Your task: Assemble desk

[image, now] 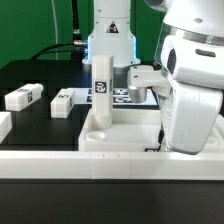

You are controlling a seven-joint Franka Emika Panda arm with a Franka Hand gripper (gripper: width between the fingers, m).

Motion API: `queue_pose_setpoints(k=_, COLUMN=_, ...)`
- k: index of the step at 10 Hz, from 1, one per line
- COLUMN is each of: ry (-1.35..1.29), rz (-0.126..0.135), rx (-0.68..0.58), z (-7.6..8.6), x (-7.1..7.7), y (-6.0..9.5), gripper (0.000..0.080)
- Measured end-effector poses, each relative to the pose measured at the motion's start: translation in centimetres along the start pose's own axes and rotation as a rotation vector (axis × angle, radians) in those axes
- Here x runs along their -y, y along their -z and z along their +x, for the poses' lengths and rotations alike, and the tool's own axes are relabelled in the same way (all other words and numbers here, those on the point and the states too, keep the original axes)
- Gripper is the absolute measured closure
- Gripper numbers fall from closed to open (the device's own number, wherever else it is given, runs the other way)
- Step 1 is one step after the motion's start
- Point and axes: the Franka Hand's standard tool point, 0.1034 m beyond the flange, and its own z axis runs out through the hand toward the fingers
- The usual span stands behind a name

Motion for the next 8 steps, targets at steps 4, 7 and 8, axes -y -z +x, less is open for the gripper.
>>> queue_pose_setpoints(k=4, ry=-0.037, rz=0.057, rx=0.025, z=-1.0, x=1.1, y=2.7, gripper=0.0178)
queue_pose_setpoints(k=7, ry=-0.04, rz=0.027, rx=0.044, z=-3.4, x=1.7, y=6.0, gripper=0.015)
queue_pose_setpoints(k=8, ry=-0.047, rz=0.027, rx=0.043, z=-3.9, x=2.0, y=6.3, gripper=0.015)
